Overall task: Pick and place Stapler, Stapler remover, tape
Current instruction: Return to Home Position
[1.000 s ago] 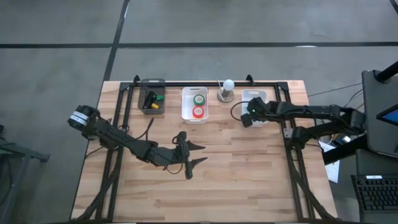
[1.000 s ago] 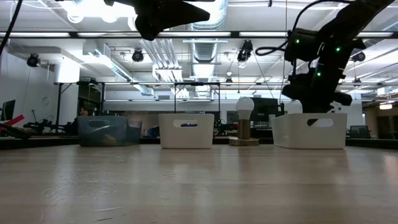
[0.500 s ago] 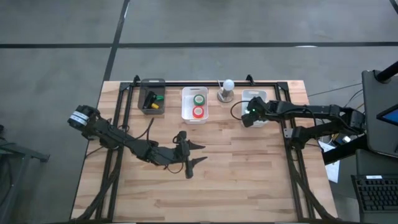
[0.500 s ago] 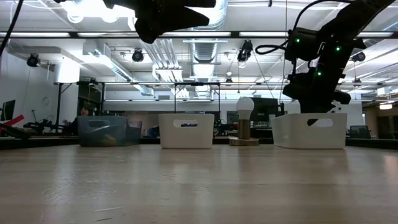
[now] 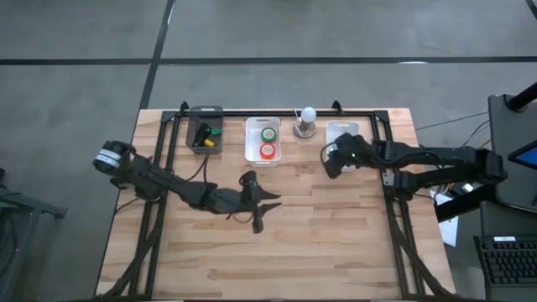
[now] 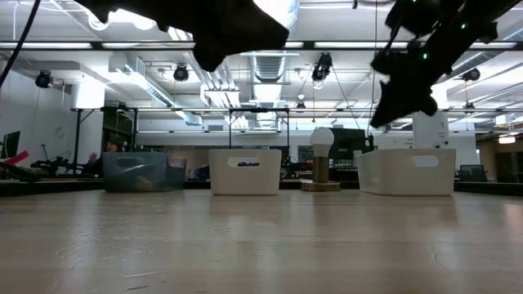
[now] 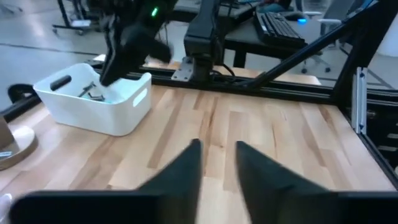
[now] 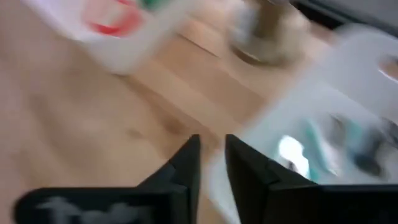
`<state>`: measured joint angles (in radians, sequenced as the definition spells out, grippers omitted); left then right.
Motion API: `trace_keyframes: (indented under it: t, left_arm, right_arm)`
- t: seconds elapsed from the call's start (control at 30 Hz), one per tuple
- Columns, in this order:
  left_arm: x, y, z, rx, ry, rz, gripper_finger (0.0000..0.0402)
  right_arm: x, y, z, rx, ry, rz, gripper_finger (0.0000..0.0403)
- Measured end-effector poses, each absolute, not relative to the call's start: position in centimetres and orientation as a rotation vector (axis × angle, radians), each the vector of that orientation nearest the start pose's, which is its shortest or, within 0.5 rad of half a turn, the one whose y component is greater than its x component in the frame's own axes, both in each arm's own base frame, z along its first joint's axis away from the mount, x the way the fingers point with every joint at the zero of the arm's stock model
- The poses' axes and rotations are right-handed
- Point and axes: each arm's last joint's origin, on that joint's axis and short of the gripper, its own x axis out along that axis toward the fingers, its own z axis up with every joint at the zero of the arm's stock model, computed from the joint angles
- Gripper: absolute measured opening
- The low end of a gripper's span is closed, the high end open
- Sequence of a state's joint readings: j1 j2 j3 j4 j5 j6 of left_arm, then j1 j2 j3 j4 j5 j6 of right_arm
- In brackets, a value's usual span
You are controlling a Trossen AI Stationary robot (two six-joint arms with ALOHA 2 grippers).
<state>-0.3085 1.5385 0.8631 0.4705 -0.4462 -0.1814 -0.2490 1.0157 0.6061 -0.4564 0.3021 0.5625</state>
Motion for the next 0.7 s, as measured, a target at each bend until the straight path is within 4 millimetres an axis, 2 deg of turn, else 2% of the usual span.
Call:
trace_keyframes:
  t: [0.1, 0.17, 0.33, 0.5, 0.6, 0.7]
  left_arm:
    - [32.5, -7.5, 23.9, -0.111, 0.189, 0.138, 0.0031]
    - [32.9, -6.4, 23.7, -0.113, 0.195, 0.15, 0.0011]
    - [33.7, -4.1, 22.7, -0.105, 0.225, 0.194, 0.0008]
    - [33.9, -2.9, 22.3, -0.096, 0.241, 0.16, 0.0007]
    - [32.7, -2.5, 22.4, -0.09, 0.222, 0.167, 0.001]
    - [30.4, -2.1, 22.6, -0.105, 0.148, 0.164, 0.0005]
  right_arm:
    - [19.2, -4.1, 22.2, 0.435, 0.615, -0.602, 0.0033]
    - [19.9, -3.1, 22.3, 0.398, 0.557, -0.499, 0.0015]
    - [21.5, -0.4, 21.9, 0.287, 0.426, -0.244, 0.0008]
    - [22.0, 1.2, 21.0, 0.255, 0.295, -0.141, 0.0008]
    - [21.5, 1.8, 20.2, 0.198, 0.28, -0.1, 0.0008]
    - [20.6, 2.1, 19.9, 0.164, 0.25, -0.074, 0.0008]
